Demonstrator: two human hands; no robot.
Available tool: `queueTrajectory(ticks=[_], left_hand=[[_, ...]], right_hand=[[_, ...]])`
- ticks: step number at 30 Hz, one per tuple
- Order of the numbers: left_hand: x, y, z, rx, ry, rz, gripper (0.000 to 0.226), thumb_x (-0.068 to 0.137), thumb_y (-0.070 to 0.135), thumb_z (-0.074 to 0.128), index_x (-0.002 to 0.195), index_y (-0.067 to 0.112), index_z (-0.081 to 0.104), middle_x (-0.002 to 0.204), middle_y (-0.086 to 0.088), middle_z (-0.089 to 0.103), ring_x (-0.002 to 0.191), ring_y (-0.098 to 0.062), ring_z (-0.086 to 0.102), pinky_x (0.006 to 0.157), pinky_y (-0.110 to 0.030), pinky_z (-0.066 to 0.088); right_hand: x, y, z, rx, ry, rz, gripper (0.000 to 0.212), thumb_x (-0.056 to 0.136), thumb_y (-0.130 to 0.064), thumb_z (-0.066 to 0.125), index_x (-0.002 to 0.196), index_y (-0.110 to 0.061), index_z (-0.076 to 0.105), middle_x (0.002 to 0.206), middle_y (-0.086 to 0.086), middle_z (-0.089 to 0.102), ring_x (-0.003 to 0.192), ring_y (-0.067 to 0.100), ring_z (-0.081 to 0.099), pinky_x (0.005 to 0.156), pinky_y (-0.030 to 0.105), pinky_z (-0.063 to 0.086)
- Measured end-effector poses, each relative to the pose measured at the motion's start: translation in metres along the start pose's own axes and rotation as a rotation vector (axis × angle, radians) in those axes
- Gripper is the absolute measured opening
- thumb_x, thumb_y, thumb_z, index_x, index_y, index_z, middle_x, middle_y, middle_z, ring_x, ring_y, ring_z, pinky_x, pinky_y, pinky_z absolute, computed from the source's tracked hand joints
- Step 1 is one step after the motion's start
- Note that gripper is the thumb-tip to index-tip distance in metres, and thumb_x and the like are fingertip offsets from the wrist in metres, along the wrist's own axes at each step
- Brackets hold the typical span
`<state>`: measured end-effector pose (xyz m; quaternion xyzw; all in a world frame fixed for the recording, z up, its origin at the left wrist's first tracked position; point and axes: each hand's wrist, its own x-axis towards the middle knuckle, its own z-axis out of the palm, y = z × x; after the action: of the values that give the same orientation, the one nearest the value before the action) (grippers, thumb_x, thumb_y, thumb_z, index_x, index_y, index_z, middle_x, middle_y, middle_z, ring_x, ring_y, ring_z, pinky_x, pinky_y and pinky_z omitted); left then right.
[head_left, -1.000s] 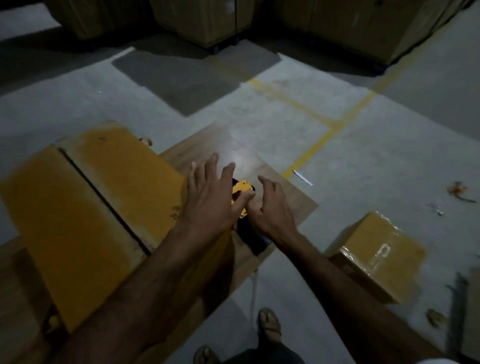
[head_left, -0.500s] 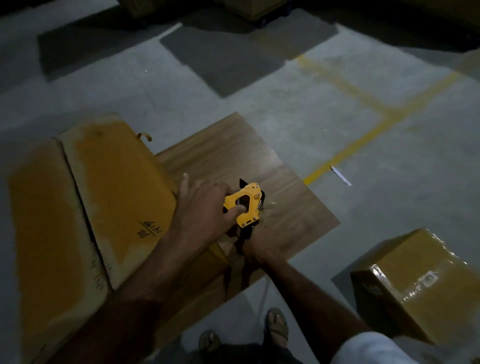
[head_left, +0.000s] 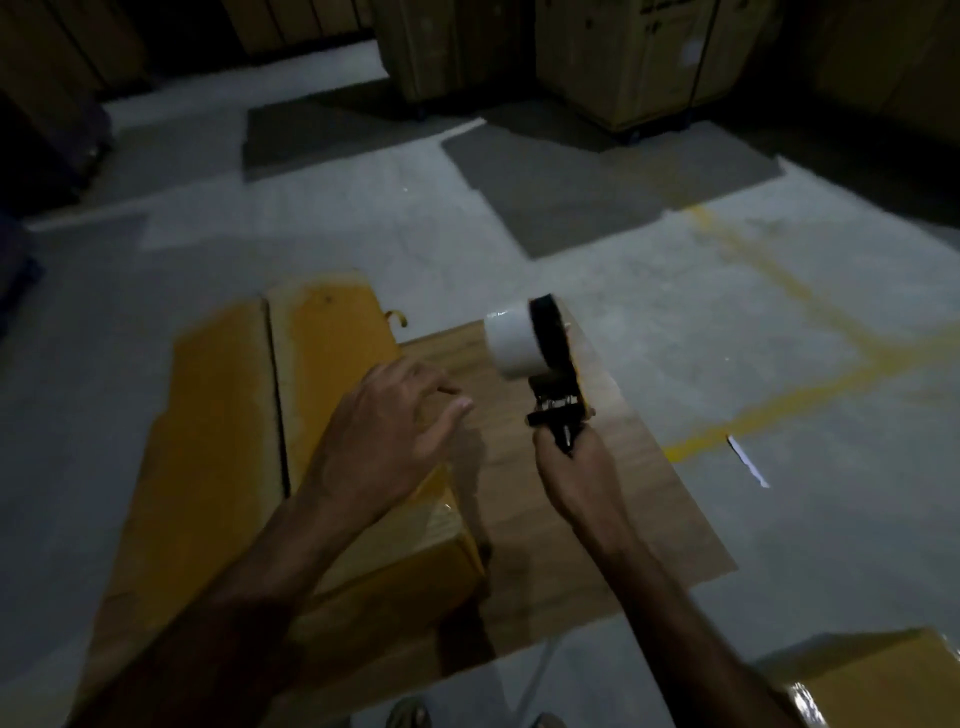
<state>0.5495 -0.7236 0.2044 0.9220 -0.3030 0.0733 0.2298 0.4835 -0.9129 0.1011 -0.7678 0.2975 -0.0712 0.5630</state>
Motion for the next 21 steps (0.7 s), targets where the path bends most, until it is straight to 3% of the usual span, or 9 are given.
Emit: queueTrajectory(ticks=[2, 6, 12, 15, 19, 21], left_hand=[[0.008, -0.025, -0.02, 0.001, 0.036, -0.033, 0.027, 0.1, 0.05, 0.057, 0.112, 0.029, 0.071, 0.114, 0.011, 0.065, 0.109, -0.01, 0.056, 0.086, -0.033, 0.046], [0.021, -0.094, -0.053, -0.042, 0.015, -0.167, 0.021, 0.1, 0.046, 0.064, 0.114, 0.032, 0.07, 0.123, 0.008, 0.063, 0.116, -0.013, 0.057, 0.089, -0.034, 0.047], [0.042, -0.185, -0.073, -0.297, 0.07, -0.29, 0.025, 0.099, 0.04, 0.068, 0.122, 0.03, 0.067, 0.133, 0.007, 0.056, 0.118, -0.008, 0.057, 0.099, -0.038, 0.053], [0.06, -0.229, -0.078, -0.225, 0.074, -0.34, 0.046, 0.094, 0.042, 0.074, 0.133, 0.023, 0.062, 0.133, 0.002, 0.052, 0.122, -0.018, 0.054, 0.106, -0.043, 0.051], [0.078, -0.281, -0.075, -0.025, -0.108, -0.497, 0.09, 0.081, 0.076, 0.068, 0.151, 0.024, 0.044, 0.151, -0.004, 0.042, 0.139, -0.029, 0.036, 0.114, -0.043, 0.032], [0.082, -0.297, -0.069, -0.019, -0.176, -0.541, 0.09, 0.079, 0.082, 0.063, 0.148, 0.026, 0.046, 0.147, -0.006, 0.049, 0.136, -0.031, 0.04, 0.11, -0.042, 0.029]], right_hand=[[0.003, -0.035, -0.004, 0.139, -0.073, -0.051, 0.027, 0.1, -0.037, 0.057, 0.092, -0.012, 0.061, 0.065, -0.004, 0.052, 0.055, 0.015, 0.049, 0.057, 0.036, 0.037], [0.007, -0.101, 0.012, 0.312, -0.295, -0.165, 0.016, 0.106, -0.025, 0.052, 0.094, -0.015, 0.055, 0.062, -0.009, 0.042, 0.05, 0.008, 0.037, 0.049, 0.028, 0.032], [0.01, -0.17, 0.086, 0.311, -0.461, -0.18, 0.015, 0.106, -0.022, 0.049, 0.093, -0.018, 0.053, 0.07, -0.006, 0.045, 0.055, 0.007, 0.04, 0.055, 0.024, 0.036], [0.014, -0.193, 0.122, 0.328, -0.495, -0.18, 0.013, 0.107, -0.019, 0.047, 0.095, -0.016, 0.052, 0.072, -0.004, 0.044, 0.053, 0.005, 0.04, 0.051, 0.021, 0.037], [0.02, -0.213, 0.163, 0.302, -0.508, -0.177, 0.014, 0.107, -0.018, 0.047, 0.094, -0.015, 0.052, 0.072, -0.004, 0.046, 0.054, 0.005, 0.042, 0.052, 0.021, 0.037], [0.023, -0.22, 0.18, 0.272, -0.496, -0.193, 0.016, 0.107, -0.017, 0.047, 0.092, -0.015, 0.051, 0.073, -0.003, 0.045, 0.055, 0.006, 0.041, 0.054, 0.023, 0.036]])
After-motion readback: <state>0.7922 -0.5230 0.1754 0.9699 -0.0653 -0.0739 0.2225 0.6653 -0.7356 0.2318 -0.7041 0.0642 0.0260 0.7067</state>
